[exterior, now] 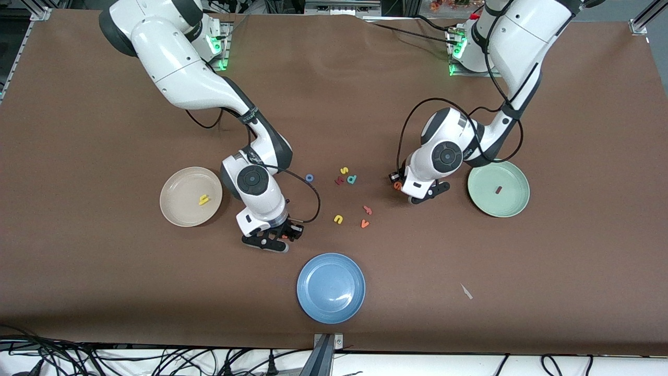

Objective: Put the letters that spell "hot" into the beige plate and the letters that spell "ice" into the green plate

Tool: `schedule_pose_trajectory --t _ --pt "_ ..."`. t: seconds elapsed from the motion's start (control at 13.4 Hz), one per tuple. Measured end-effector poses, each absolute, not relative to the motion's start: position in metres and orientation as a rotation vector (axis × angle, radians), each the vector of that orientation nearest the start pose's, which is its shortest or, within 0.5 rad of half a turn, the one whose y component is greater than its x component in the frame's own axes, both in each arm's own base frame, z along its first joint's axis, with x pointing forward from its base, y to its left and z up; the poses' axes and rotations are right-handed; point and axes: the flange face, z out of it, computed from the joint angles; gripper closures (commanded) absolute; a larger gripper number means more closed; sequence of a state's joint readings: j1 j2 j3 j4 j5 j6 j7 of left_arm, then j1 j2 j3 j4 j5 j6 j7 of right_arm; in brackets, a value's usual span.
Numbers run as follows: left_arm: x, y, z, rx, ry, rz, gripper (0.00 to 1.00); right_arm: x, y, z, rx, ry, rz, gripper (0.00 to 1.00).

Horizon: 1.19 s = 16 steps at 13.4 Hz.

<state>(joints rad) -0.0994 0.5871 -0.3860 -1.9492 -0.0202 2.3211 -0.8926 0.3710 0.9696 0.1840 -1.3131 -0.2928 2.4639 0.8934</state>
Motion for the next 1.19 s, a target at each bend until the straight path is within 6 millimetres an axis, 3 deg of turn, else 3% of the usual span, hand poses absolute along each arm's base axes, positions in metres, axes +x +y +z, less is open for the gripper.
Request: schedule_pose_trajectory --t 0.22,0.3,0.45,0.67,0.97,1.04,1.12,1.19 --pt "0.547 -0.262 0.207 -3.067 -0.711 0.481 1.0 0.664 0.366 0.175 -3.029 0.322 -0.294 0.87" --pt "0.552 -0.257 0.214 -3.063 -0.706 0.489 1.0 0.666 0.357 0.177 -3.044 0.304 -0.294 0.87" --pt "0.558 -0.251 0.222 -3.061 -0.698 0.496 1.0 0.672 0.317 0.187 -3.084 0.242 -0.282 0.87" --pt "0.565 -0.235 0.228 -3.072 -0.678 0.496 1.0 0.666 0.246 0.22 -3.141 0.114 -0.256 0.87" --pt "0.59 -0.171 0.262 -3.063 -0.594 0.594 1.0 0.626 0.171 0.262 -3.199 -0.039 -0.177 0.84" --pt "0.597 -0.152 0.272 -3.068 -0.569 0.617 1.0 0.614 0.154 0.267 -3.21 -0.069 -0.156 0.79" --pt "0.603 -0.134 0.279 -3.08 -0.547 0.626 1.0 0.604 0.14 0.269 -3.217 -0.096 -0.131 0.62" --pt "0.607 -0.116 0.282 -3.093 -0.521 0.63 1.0 0.594 0.126 0.27 -3.221 -0.118 -0.106 0.35"
